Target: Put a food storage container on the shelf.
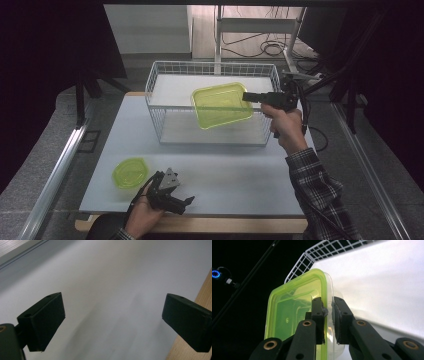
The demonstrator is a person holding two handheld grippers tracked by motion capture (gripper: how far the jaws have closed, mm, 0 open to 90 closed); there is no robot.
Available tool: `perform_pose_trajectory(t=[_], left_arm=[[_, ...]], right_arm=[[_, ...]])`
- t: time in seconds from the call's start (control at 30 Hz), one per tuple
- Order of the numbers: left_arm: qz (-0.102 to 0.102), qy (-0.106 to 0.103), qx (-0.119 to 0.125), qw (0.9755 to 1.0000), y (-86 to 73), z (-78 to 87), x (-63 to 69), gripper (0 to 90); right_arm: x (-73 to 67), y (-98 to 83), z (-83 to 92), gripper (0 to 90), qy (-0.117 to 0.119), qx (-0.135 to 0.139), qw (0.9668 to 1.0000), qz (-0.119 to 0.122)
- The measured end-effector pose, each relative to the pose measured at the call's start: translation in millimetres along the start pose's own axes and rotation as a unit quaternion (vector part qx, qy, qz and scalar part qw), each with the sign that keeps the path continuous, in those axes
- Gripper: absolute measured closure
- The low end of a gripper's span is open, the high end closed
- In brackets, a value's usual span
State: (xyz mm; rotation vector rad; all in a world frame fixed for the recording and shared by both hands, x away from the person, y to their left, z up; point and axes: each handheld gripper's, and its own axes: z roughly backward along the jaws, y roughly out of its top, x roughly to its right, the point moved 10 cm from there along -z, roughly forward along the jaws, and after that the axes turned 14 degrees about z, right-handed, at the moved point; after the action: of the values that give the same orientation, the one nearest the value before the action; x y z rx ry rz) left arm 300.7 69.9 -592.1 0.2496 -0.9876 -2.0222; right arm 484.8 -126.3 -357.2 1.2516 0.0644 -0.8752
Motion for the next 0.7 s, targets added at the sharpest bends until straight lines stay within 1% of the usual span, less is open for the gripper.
perform_pose_trajectory(t=[0.17, 0.2, 0.23, 0.27, 0.3, 0.4, 0.5, 0.53, 0.57, 0.6, 0.67, 0.7], left_arm=[[-0.001, 0.001, -0.003, 1.0000, -0.6, -0.4, -0.2, 4.6], [0.000, 0.000, -0.004, 1.0000, -0.9, -0.6, -0.2, 4.6], [0.000, 0.001, -0.004, 1.0000, -1.0, -0.6, -0.2, 4.6], [0.000, 0.001, -0.004, 1.0000, -1.0, -0.6, -0.2, 4.6], [0.002, 0.000, -0.004, 1.0000, -1.1, -0.5, 0.0, 4.6], [0.003, -0.001, -0.003, 1.0000, -1.0, -0.5, -0.4, 4.6], [0.003, -0.001, -0.004, 1.0000, -1.0, -0.4, -0.7, 4.6], [0.003, -0.001, -0.004, 1.0000, -1.0, -0.4, -0.7, 4.6], [0.003, -0.001, -0.004, 1.0000, -0.9, -0.4, -0.7, 4.6], [0.003, -0.001, -0.003, 1.0000, -0.9, -0.3, -0.7, 4.6], [0.003, -0.001, -0.003, 1.0000, -0.9, -0.3, -0.8, 4.6], [0.003, -0.001, -0.003, 1.0000, -0.9, -0.5, -1.0, 4.6]], right_arm=[[3.9, 17.2, -8.5, 79.4, -0.017, 0.010, 0.9998, -0.001], [3.9, 17.2, -8.5, 79.4, -0.017, 0.010, 0.9998, -0.001], [5.8, 22.3, -11.7, 79.4, -0.025, 0.011, 0.9996, 0.000], [5.8, 22.3, -11.7, 79.4, -0.025, 0.011, 0.9996, 0.000], [8.4, 27.5, -15.1, 79.4, -0.033, 0.014, 0.9993, 0.001], [11.8, 35.5, -19.8, 79.4, -0.049, 0.018, 0.9986, 0.001], [15.6, 41.5, -24.5, 79.4, -0.061, 0.021, 0.9979, 0.002], [15.6, 41.5, -24.5, 79.4, -0.061, 0.021, 0.9979, 0.002], [19.1, 45.2, -27.6, 79.4, -0.071, 0.023, 0.9972, 0.002], [20.8, 46.7, -29.1, 79.4, -0.076, 0.024, 0.9968, 0.001], [22.4, 47.4, -30.5, 79.4, -0.078, 0.023, 0.9967, 0.002], [26.8, 48.8, -34.1, 79.3, -0.087, 0.024, 0.9959, 0.001]])
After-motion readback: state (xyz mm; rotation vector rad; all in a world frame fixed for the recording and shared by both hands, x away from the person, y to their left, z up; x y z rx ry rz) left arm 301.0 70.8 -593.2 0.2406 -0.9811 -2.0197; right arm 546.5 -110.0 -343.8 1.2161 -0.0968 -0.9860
